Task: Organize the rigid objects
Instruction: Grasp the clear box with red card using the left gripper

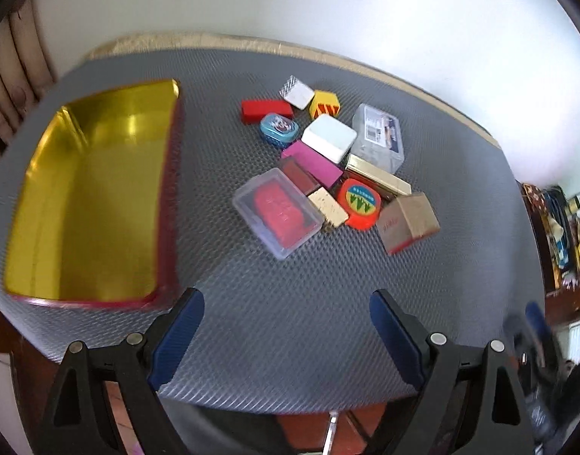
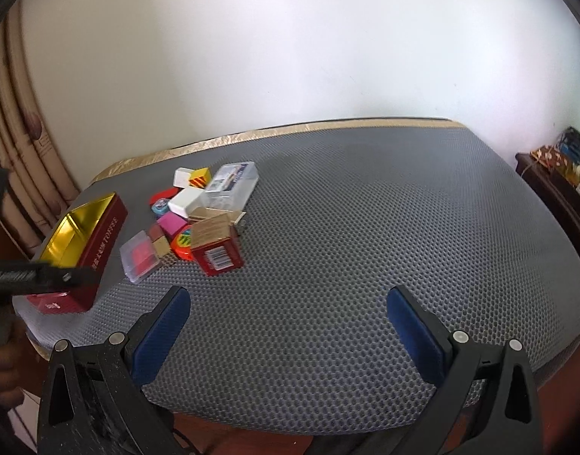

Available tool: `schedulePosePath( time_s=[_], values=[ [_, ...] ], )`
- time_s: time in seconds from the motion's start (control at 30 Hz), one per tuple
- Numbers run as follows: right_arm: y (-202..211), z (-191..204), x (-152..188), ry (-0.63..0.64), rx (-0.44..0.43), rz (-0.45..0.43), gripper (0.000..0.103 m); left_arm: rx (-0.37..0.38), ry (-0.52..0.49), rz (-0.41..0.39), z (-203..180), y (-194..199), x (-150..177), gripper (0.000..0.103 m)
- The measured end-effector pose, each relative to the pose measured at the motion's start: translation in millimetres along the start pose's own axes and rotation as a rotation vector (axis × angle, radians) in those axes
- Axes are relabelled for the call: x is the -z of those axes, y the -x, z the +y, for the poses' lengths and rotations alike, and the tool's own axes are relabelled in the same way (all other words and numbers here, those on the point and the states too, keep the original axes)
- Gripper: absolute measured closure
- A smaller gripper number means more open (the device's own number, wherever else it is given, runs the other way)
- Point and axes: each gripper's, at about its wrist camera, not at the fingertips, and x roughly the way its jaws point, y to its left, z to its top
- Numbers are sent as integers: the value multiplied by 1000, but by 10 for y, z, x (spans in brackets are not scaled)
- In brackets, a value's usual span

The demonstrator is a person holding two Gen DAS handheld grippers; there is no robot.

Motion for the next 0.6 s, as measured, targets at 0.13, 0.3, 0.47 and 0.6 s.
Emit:
schedulePosePath(
  time_s=[0.13, 0.3, 0.47, 0.6],
  values=[
    [-59, -190, -21, -45, 5, 17, 0, -42, 16, 23, -41, -210, -143, 12],
    [-188, -389, -19, -107, 1, 64, 0, 7, 121, 99, 112, -456, -321, 12],
    [-276, -438, -6, -122, 2, 92, 0, 28, 231, 125, 241, -617, -486, 12],
    [-339, -470, 3, -137, 1, 112, 0, -10, 242, 135, 219, -708, -586, 12]
  ],
)
